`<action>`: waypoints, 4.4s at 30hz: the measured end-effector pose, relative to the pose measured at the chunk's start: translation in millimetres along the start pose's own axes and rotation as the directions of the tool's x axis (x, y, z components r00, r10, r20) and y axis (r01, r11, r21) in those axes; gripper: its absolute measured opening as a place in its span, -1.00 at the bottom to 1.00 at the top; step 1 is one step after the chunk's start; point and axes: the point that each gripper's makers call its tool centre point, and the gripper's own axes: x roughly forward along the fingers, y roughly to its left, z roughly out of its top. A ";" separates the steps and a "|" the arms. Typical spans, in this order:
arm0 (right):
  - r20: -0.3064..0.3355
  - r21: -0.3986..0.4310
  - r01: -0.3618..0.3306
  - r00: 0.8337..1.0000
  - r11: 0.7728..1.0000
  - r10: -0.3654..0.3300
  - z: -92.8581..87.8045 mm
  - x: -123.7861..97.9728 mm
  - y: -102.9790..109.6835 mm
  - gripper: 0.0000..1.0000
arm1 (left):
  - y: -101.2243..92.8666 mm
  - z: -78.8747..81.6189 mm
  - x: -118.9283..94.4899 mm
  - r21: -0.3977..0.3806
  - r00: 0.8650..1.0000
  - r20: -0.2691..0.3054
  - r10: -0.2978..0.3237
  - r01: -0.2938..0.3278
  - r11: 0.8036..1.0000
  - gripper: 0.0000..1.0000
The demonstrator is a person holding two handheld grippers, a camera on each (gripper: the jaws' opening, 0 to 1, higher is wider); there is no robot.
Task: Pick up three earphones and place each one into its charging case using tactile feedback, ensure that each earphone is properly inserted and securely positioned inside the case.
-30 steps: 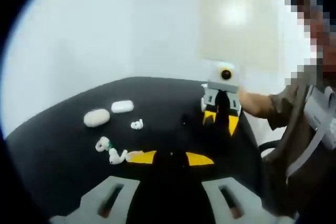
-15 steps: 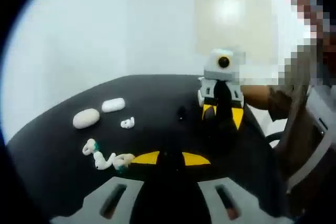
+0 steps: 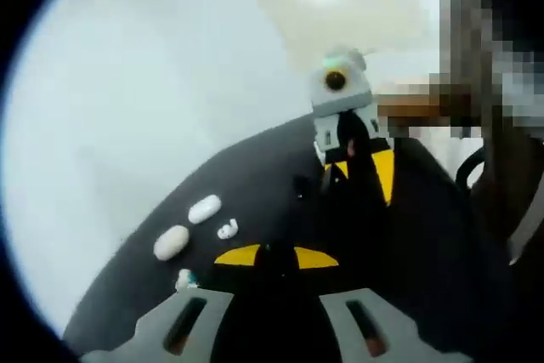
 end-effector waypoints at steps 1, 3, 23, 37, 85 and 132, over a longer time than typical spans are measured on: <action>-0.001 -0.002 0.000 1.000 1.000 0.000 -0.1 0.0 -0.1 -0.64 | -0.3 -0.6 -0.1 0.005 1.000 -0.002 0.004 -0.004 1.000 -0.78; -0.002 -0.004 0.000 1.000 1.000 0.000 -0.2 0.3 -0.4 -0.64 | -1.4 -1.8 -0.2 0.009 1.000 -0.005 -0.002 0.002 1.000 -0.78; -0.010 -0.011 0.000 1.000 1.000 0.000 -1.0 -0.1 -2.8 -0.64 | 22.3 -8.1 -19.6 -0.153 0.997 -0.008 0.071 -0.071 0.986 -0.71; -0.012 -0.014 -0.002 1.000 1.000 0.002 -1.7 1.5 -0.4 -0.64 | 29.3 -28.8 -21.6 -0.534 0.999 -0.041 -0.021 -0.004 0.846 -0.90; -0.019 -0.028 0.007 1.000 1.000 -0.007 -3.0 -0.5 -3.2 -0.64 | 33.8 74.7 -81.7 -0.372 0.804 0.594 -0.020 0.296 0.880 -0.83; -0.016 -0.060 0.010 1.000 0.998 -0.011 -3.8 1.1 -2.8 -0.64 | 6.8 57.1 58.6 -0.386 0.943 -0.070 -0.326 0.276 0.880 -0.87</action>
